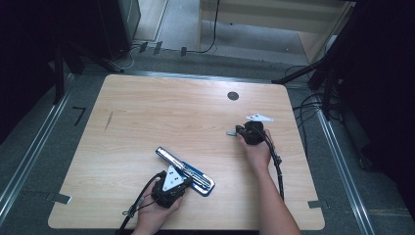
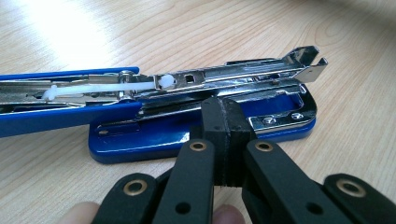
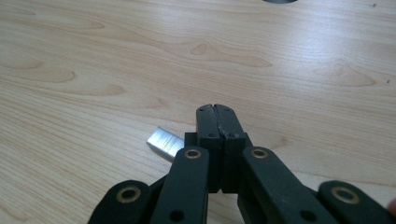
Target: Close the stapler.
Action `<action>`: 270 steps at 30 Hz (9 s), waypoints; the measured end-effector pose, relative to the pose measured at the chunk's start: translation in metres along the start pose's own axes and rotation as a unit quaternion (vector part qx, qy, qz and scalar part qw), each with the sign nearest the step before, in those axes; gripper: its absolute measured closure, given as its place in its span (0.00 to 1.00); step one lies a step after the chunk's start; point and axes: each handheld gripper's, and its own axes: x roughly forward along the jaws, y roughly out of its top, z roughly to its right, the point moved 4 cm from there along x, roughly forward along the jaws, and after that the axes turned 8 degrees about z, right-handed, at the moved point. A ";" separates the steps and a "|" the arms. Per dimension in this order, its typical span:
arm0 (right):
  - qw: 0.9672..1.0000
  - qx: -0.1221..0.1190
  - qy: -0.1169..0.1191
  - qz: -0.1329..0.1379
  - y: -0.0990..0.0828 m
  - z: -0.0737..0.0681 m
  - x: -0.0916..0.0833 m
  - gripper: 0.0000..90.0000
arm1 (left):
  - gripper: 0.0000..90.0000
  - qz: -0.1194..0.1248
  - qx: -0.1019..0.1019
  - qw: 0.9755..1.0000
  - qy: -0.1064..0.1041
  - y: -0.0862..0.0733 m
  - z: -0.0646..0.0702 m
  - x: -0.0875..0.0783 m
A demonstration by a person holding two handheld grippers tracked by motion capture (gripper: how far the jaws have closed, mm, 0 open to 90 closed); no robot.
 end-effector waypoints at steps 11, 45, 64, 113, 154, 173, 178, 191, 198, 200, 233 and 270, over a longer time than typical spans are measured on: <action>1.000 0.000 0.001 -0.011 -0.006 -0.001 0.005 1.00 | 1.00 0.000 0.001 1.000 0.001 0.000 0.000 0.000; 0.999 -0.002 0.032 -0.013 -0.006 -0.021 -0.012 0.86 | 1.00 0.000 0.001 1.000 0.002 0.000 0.000 0.000; 0.999 -0.006 0.032 -0.027 -0.013 -0.024 -0.007 0.86 | 1.00 0.000 0.001 1.000 0.002 0.000 0.000 0.000; 0.998 -0.036 0.037 0.020 -0.003 -0.046 -0.042 0.89 | 1.00 -0.002 0.000 1.000 0.000 0.000 0.000 0.000; 0.992 -0.048 0.115 0.035 -0.018 -0.114 -0.095 0.89 | 1.00 -0.003 0.001 1.000 0.000 0.000 -0.001 0.000; 0.987 -0.062 0.142 0.031 -0.034 -0.134 -0.110 0.89 | 1.00 -0.002 0.001 1.000 0.002 0.000 0.000 0.000; 0.986 -0.064 0.153 0.029 -0.040 -0.139 -0.114 0.89 | 1.00 -0.001 0.002 1.000 0.002 0.000 0.000 0.000; 0.981 -0.075 0.178 0.023 -0.050 -0.153 -0.117 0.89 | 1.00 -0.003 0.003 1.000 0.001 0.000 0.000 0.000; 0.978 -0.086 0.192 0.018 -0.057 -0.159 -0.114 0.89 | 1.00 -0.002 0.002 1.000 0.001 0.000 0.000 0.000; 0.977 -0.087 0.196 0.014 -0.058 -0.160 -0.113 0.89 | 1.00 -0.002 0.002 1.000 0.002 0.000 0.000 0.000; 0.973 -0.100 0.208 -0.001 -0.065 -0.162 -0.106 0.89 | 1.00 -0.002 0.001 1.000 0.001 0.000 0.000 0.000; 0.971 -0.087 0.224 -0.009 -0.066 -0.157 -0.107 0.87 | 1.00 -0.001 0.002 1.000 0.002 0.000 0.000 0.000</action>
